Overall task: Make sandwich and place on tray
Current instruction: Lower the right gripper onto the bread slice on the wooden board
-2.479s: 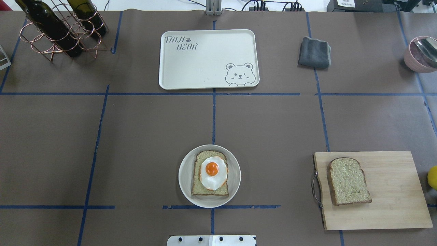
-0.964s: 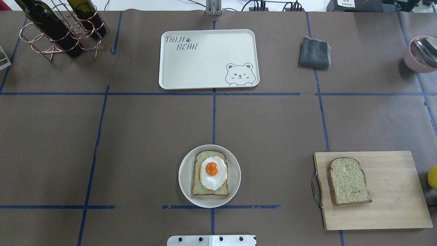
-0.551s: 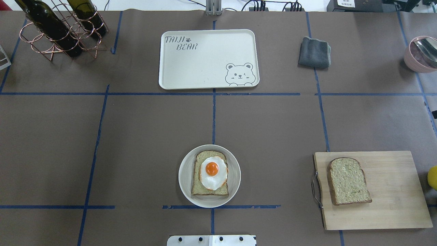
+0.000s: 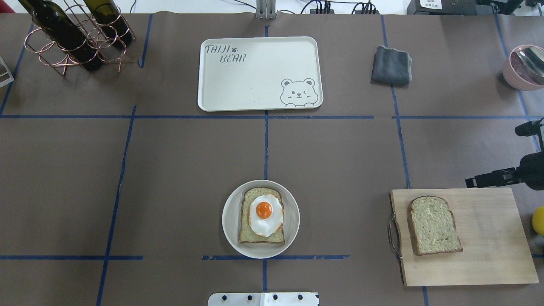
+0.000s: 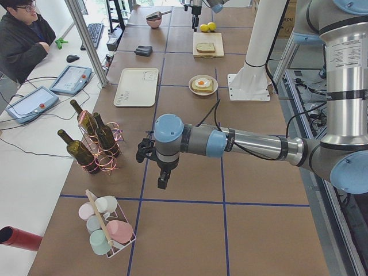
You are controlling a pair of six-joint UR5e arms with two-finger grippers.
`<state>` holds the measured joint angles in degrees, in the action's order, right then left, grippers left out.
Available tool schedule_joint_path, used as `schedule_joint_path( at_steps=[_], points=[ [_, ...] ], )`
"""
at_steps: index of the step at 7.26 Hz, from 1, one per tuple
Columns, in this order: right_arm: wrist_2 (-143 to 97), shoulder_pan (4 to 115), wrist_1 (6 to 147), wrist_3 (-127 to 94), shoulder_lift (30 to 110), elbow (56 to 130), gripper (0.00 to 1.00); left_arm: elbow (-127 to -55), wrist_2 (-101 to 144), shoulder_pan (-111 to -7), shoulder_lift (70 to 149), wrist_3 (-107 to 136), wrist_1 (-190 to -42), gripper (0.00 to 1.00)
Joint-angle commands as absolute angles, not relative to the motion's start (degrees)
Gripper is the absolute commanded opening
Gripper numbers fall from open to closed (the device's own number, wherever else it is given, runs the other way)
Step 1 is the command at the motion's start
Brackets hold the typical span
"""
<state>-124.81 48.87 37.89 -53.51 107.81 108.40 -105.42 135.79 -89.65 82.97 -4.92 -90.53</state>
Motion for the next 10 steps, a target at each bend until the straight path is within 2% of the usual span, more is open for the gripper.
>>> schedule_joint_path(
  at_steps=[1, 2, 10],
  points=[
    [-120.3, 42.2, 34.5, -59.6, 108.9, 108.5, 0.76, -105.4, 135.8, -89.6, 83.0, -4.9, -90.5, 1.0],
    [-120.3, 41.4, 34.5, -59.6, 109.2, 108.5, 0.65, -105.4, 135.8, -89.6, 83.1, -4.9, -90.5, 1.0],
    [-116.2, 35.2, 34.6, -59.7, 109.2, 107.9, 0.59, -105.4, 135.8, -89.6, 83.0, -4.9, -90.5, 1.0]
  ],
)
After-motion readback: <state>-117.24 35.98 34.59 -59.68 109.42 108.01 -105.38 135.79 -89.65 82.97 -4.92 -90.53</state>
